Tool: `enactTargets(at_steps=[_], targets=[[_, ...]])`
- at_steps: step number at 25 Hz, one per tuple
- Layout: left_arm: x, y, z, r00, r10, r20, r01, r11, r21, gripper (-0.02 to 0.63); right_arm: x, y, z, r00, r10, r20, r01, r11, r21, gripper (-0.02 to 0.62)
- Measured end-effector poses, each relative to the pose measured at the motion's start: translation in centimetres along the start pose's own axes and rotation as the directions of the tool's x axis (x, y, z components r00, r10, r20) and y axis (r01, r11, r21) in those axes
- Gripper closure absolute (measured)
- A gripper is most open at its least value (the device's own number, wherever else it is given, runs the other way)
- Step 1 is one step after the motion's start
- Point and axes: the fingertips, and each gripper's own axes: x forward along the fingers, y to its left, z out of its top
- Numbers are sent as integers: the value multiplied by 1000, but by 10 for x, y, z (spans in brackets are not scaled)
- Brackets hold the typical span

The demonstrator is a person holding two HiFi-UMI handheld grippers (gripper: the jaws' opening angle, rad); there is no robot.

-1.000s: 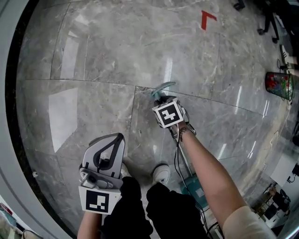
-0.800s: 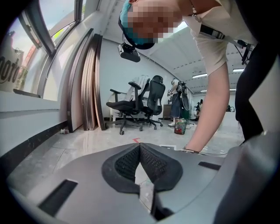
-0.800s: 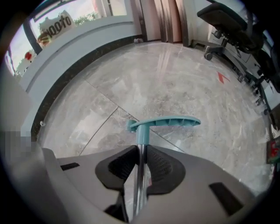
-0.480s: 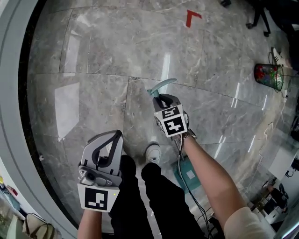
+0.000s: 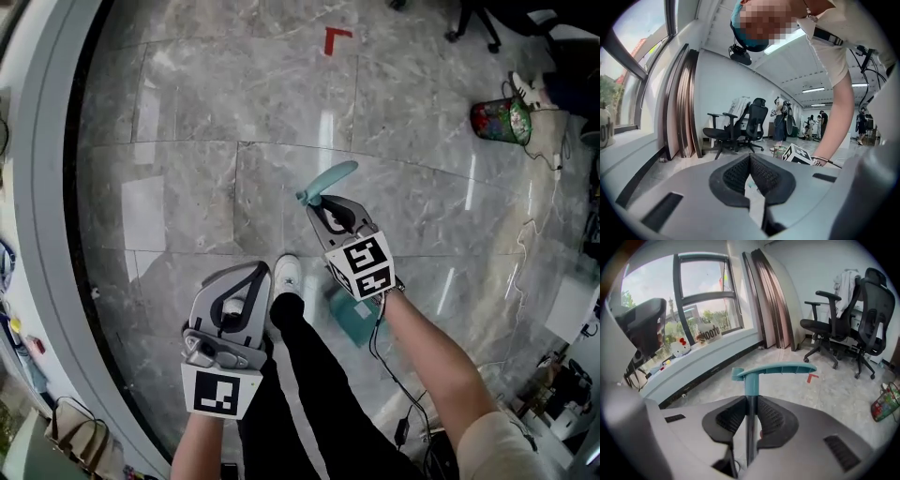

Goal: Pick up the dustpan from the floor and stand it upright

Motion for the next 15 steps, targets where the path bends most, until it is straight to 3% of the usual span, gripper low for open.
enactTargets(at_steps=[5, 8, 12, 15], targets=[[-37, -71, 20, 1000, -10, 23, 10, 1000, -15, 595, -86, 19, -5, 992, -34, 122, 33, 999, 8, 503], [-50, -116, 40, 997, -21, 72, 19, 999, 28, 595, -140, 18, -2, 974, -67, 218, 71, 997, -11, 503], [-75, -189, 39, 996, -83, 35, 81, 994, 68, 595, -215, 20, -24, 951, -107, 292, 114, 993, -6, 503], [-83, -243, 44, 996, -84, 36, 81, 995, 65, 595, -272, 14, -45, 930, -135, 341, 134, 991, 29, 503]])
